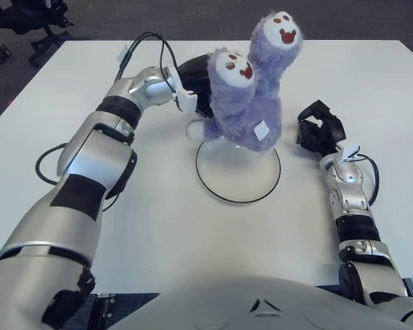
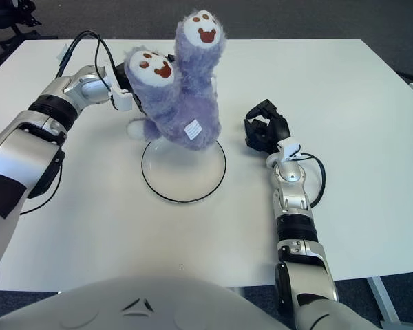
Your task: Put the doll into the plate.
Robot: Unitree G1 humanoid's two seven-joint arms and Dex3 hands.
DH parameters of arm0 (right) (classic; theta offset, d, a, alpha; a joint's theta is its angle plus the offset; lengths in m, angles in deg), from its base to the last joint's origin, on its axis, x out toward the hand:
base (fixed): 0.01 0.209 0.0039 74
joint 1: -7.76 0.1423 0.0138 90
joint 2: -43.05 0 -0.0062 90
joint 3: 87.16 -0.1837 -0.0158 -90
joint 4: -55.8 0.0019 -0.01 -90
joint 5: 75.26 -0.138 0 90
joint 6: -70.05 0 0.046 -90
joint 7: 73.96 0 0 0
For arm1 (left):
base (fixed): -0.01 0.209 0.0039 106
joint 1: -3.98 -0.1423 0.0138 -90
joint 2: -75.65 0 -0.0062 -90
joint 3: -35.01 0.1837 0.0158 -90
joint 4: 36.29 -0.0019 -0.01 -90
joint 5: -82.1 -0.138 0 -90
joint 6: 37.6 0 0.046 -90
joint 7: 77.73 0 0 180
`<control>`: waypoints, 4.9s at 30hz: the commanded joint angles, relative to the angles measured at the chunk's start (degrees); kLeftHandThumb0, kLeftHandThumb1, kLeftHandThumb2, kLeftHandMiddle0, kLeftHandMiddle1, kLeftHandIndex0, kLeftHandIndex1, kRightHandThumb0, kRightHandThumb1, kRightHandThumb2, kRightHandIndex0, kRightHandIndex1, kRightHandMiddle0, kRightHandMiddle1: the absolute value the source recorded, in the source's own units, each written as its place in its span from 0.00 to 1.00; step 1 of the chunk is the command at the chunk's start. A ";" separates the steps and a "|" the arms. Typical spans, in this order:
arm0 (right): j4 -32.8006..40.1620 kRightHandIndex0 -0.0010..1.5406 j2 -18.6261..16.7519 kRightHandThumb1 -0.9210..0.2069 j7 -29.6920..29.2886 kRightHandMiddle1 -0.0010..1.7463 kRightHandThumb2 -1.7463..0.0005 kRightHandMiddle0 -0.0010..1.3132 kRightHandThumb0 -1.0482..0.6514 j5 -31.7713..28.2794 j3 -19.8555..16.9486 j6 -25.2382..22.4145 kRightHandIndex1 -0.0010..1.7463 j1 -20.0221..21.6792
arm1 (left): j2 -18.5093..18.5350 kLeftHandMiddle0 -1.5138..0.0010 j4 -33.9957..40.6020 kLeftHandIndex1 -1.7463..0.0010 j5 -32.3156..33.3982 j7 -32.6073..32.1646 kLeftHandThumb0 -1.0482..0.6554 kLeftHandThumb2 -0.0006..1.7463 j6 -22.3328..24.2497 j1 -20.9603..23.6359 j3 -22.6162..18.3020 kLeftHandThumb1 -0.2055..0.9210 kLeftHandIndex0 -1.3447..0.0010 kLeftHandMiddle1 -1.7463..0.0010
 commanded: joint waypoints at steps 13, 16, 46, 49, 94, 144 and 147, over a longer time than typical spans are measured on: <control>-0.16 0.59 0.26 0.19 -0.20 1.00 0.54 0.25 0.40 0.64 0.32 -1.65 1.00 -0.45 | 0.66 0.66 6.21 0.23 10.91 17.01 0.61 0.15 1.46 -1.61 -0.92 1.00 0.72 0.18; -0.06 0.59 0.27 0.19 -0.21 1.00 0.54 0.25 0.40 0.65 0.33 -1.73 1.00 -0.44 | 0.63 0.66 6.51 0.23 11.72 18.09 0.61 0.15 1.43 -1.77 -1.11 1.00 0.72 0.18; 1.59 0.59 -0.06 0.18 -0.51 1.00 0.55 0.24 0.40 0.14 0.15 -4.04 1.00 -0.48 | -3.79 0.74 8.83 0.97 37.04 51.30 0.10 0.07 14.76 -4.58 -5.28 1.00 0.90 1.00; 1.87 0.58 -0.08 0.18 -0.54 1.00 0.55 0.24 0.40 0.01 0.14 -4.57 1.00 -0.51 | -4.19 0.74 9.63 0.97 38.05 53.50 0.09 0.06 16.54 -5.00 -6.60 1.00 0.90 1.00; 1.85 0.56 0.24 0.16 -0.73 1.00 0.56 0.24 0.40 0.52 0.15 -4.72 1.00 -0.66 | -2.39 0.95 5.88 0.97 37.38 46.42 0.03 0.07 17.38 -3.45 -21.52 1.00 0.93 0.99; 1.69 0.59 0.07 0.16 -0.26 1.00 0.56 0.24 0.40 0.84 0.07 -3.88 1.00 -0.85 | -3.56 0.49 6.19 0.68 43.59 14.82 0.32 0.41 39.24 -10.82 -43.89 1.00 0.64 0.73; 0.67 0.58 -0.64 0.14 -2.86 1.00 0.58 0.23 0.40 1.58 -0.69 -2.21 1.00 -0.77 | -3.18 0.50 13.52 0.36 41.81 6.11 0.34 0.41 41.75 -20.54 -44.80 1.00 0.64 0.40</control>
